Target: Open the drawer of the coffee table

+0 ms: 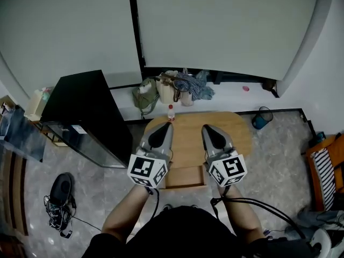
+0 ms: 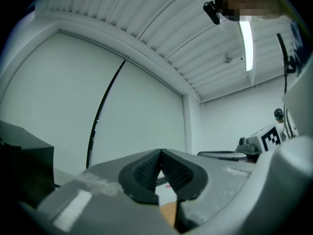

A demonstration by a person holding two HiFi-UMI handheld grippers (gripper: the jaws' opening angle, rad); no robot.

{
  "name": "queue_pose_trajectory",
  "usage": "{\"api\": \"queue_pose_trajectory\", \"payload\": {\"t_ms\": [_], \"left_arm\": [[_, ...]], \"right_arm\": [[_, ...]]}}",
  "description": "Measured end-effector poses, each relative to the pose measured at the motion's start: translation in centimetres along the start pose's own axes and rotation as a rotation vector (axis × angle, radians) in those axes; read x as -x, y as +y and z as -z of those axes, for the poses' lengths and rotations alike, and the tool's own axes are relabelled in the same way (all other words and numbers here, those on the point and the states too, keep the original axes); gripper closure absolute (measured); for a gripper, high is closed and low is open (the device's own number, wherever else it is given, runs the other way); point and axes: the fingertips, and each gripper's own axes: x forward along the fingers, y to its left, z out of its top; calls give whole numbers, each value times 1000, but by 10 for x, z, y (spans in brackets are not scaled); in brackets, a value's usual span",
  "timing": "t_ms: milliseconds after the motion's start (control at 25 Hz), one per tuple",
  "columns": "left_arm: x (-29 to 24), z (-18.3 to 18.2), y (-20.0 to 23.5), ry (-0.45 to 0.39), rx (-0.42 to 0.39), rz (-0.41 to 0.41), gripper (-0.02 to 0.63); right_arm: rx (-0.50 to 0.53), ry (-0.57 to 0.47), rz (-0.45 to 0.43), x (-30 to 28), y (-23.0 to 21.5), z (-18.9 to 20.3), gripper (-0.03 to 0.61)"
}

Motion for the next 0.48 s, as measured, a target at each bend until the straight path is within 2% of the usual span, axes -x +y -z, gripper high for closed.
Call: {"api": "queue_pose_trajectory", "payload": {"t_ms": [480], "left_arm": [[20, 10, 15, 28, -5, 24, 612]], "right_arm": [[14, 36, 55, 3, 20, 9, 580]]}}
